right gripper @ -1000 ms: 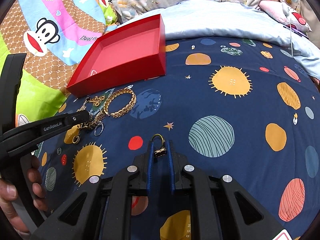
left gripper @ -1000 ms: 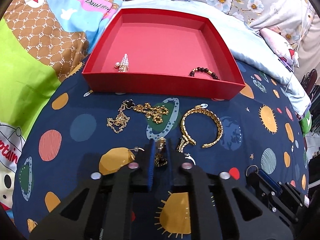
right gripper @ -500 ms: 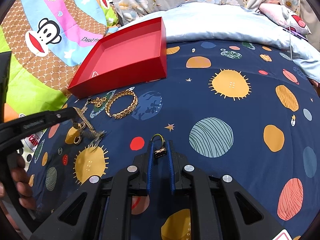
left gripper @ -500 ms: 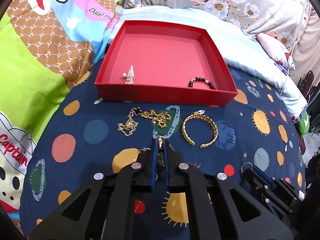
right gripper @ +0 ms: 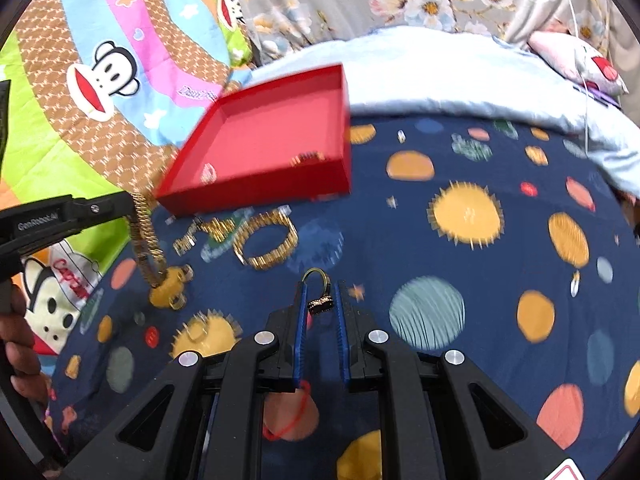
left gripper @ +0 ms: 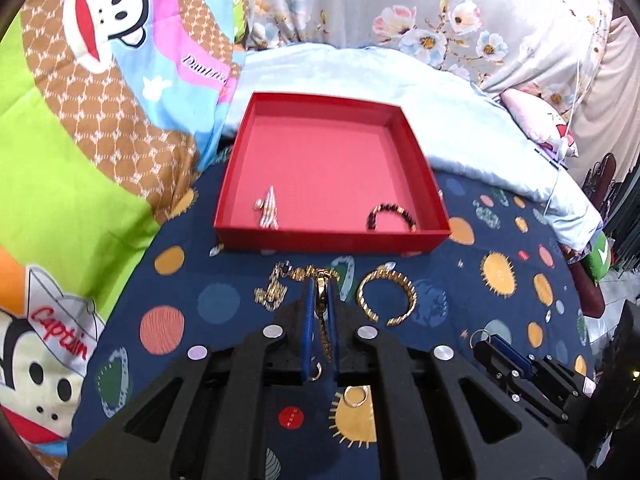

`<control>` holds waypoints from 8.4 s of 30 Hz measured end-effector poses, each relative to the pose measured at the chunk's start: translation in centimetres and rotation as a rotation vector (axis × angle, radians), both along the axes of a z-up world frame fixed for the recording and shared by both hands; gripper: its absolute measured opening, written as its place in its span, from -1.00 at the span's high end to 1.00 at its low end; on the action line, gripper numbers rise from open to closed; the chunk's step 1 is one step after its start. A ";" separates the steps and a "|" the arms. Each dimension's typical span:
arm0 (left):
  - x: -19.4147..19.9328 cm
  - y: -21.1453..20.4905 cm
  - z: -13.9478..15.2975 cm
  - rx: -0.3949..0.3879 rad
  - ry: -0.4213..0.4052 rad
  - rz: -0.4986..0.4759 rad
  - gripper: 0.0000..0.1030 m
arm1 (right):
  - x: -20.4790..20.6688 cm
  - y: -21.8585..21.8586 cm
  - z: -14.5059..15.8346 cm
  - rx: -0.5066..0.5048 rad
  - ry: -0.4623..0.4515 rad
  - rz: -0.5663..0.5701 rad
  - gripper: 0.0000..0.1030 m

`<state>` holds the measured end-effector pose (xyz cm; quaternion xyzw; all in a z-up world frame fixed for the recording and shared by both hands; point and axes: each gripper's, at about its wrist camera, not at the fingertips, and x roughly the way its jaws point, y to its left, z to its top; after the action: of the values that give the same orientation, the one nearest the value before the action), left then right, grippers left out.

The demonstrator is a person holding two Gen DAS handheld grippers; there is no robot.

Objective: Organize jewelry
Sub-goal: 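Lower the ring and gold earring into the red box while both tools open, then withdraw both open tools from the red box, then move the right tool around the gold bangle while the left tool approaches a gold earring, then grasp and lift the gold earring with the left tool, then drop the gold earring into the red box while the right tool releases the gold bangle there, then withdraw both open tools from the red box toward the remaining jewelry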

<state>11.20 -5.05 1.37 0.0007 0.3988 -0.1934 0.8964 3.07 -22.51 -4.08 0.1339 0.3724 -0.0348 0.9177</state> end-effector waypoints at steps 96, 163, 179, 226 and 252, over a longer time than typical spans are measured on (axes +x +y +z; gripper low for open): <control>0.4 6.8 -7.6 0.082 0.122 0.182 -0.21 | 9.2 5.4 -3.5 -0.063 0.111 0.045 -0.22; 0.7 5.0 -0.8 -0.020 -0.002 0.099 0.81 | 1.5 3.3 -0.9 -0.024 0.050 -0.020 -0.10; 2.1 2.6 5.1 -0.022 -0.117 0.024 0.81 | 3.2 2.8 1.9 -0.033 0.000 0.017 -0.10; 13.2 -0.5 -0.4 0.128 -0.063 0.133 0.31 | 15.6 0.3 1.3 -0.100 -0.027 0.021 -0.13; 2.4 3.4 -5.7 0.141 0.053 0.139 -0.05 | 4.3 2.9 -2.3 -0.043 0.086 -0.012 -0.13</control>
<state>13.65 -1.67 -4.29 0.0312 0.4338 -0.1021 0.8946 7.42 -19.61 -6.39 0.1146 0.4098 -0.0542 0.9033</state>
